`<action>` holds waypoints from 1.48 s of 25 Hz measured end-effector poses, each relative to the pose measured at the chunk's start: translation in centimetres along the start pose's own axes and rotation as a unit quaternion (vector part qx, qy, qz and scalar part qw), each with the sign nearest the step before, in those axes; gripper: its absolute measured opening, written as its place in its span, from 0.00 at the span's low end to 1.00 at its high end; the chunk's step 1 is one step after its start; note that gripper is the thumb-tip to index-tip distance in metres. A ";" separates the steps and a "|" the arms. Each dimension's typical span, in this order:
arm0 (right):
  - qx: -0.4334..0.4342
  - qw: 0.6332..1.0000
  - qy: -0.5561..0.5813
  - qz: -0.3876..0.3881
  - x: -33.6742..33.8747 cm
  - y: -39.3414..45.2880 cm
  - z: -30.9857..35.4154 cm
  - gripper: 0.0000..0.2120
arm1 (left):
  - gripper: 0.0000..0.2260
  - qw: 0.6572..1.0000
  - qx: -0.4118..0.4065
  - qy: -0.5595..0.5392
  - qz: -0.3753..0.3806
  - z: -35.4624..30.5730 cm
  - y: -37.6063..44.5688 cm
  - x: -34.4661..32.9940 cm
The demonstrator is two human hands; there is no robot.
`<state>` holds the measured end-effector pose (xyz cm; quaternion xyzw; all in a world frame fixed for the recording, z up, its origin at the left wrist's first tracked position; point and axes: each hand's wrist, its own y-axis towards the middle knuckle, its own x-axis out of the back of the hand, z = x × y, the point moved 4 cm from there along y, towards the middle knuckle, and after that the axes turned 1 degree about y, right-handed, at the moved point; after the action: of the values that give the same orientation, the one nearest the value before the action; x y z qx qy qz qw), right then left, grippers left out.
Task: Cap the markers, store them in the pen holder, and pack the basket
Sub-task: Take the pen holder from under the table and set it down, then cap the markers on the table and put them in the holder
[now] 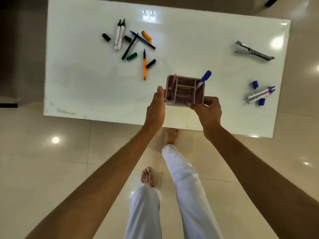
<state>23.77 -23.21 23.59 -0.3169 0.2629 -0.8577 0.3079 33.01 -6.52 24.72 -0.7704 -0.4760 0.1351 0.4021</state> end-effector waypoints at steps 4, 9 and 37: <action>-0.034 0.999 -0.014 0.024 -1.8 4.3 1.1 0.24 | 0.31 1.000 0.017 -0.001 -0.006 -1.6 4.0 -0.3; -0.044 0.995 -0.065 0.056 -2.3 6.2 1.9 0.24 | 0.28 1.000 0.023 -0.007 -0.005 -1.9 6.2 0.0; 0.175 0.850 -0.496 0.017 -26.9 7.8 11.0 0.09 | 0.09 0.955 -0.186 0.221 -0.070 -13.0 19.3 21.5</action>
<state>50.73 -12.59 15.52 -0.6367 -0.0744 -0.6130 0.4620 63.77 0.86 22.36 -0.8069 -0.4445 -0.1582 0.3553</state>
